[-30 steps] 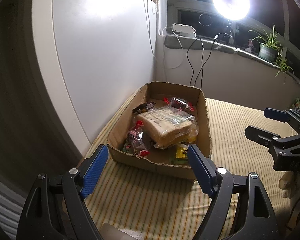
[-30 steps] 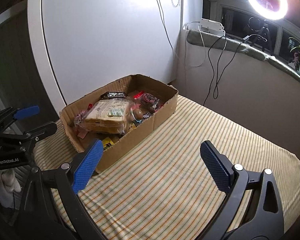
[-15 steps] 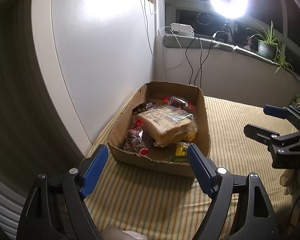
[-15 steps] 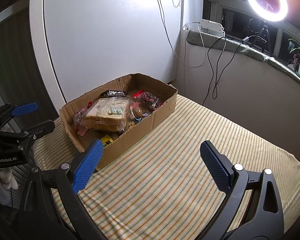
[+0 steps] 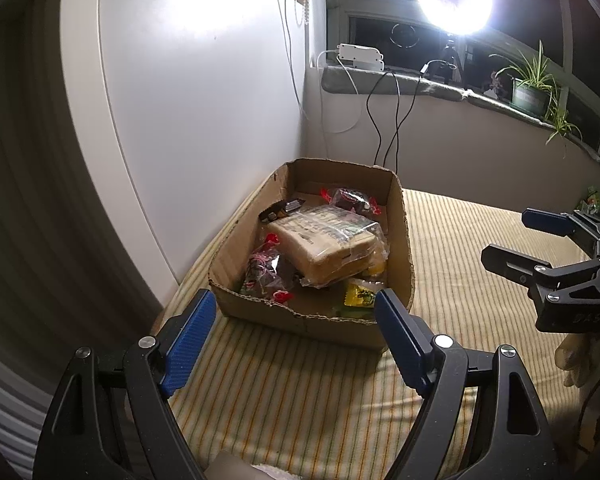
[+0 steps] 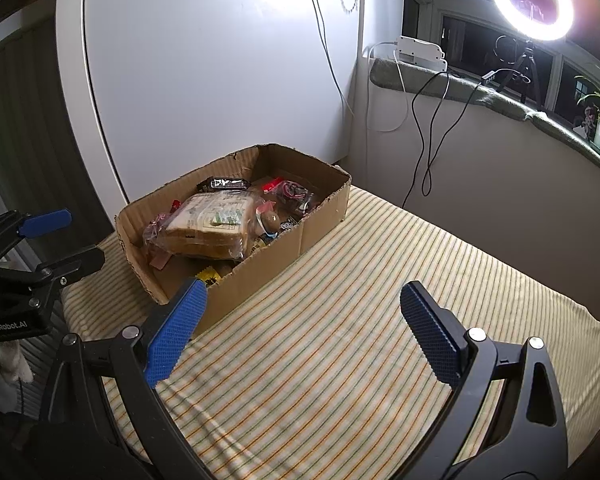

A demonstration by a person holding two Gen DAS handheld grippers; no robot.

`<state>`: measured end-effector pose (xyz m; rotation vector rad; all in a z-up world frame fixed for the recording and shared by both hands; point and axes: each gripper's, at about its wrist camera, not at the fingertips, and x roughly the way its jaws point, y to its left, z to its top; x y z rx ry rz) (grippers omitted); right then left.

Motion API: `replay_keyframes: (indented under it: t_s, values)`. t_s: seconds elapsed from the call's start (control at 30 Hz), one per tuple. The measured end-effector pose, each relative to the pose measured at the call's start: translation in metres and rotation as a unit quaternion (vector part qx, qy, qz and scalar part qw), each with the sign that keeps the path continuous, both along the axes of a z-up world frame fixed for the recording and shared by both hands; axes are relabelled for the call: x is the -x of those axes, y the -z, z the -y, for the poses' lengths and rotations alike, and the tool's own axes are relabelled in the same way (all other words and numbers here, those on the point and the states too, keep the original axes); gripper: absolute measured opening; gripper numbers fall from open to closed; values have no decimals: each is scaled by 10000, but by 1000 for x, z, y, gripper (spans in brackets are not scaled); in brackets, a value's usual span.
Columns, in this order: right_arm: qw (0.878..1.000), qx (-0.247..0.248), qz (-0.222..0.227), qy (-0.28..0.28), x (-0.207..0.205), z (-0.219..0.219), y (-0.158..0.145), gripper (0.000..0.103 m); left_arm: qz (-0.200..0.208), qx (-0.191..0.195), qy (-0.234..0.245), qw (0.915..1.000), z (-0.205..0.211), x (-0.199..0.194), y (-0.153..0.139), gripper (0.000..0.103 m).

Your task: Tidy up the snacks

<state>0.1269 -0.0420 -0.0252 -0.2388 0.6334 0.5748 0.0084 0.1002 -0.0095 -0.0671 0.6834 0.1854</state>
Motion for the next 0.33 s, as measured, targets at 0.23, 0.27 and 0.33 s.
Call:
replay_keyframes:
  t_s: [0.23, 0.27, 0.33]
  values:
    - [10000, 1, -14, -5, 1, 2, 2, 99, 34, -33, 35, 10000, 1, 2, 1, 82]
    - [10000, 6, -12, 1, 1, 2, 2, 99, 28, -25, 35, 10000, 1, 3, 2, 82]
    - [10000, 10, -28, 28, 0, 3, 4, 99, 4, -34, 31, 10000, 1, 3, 4, 82]
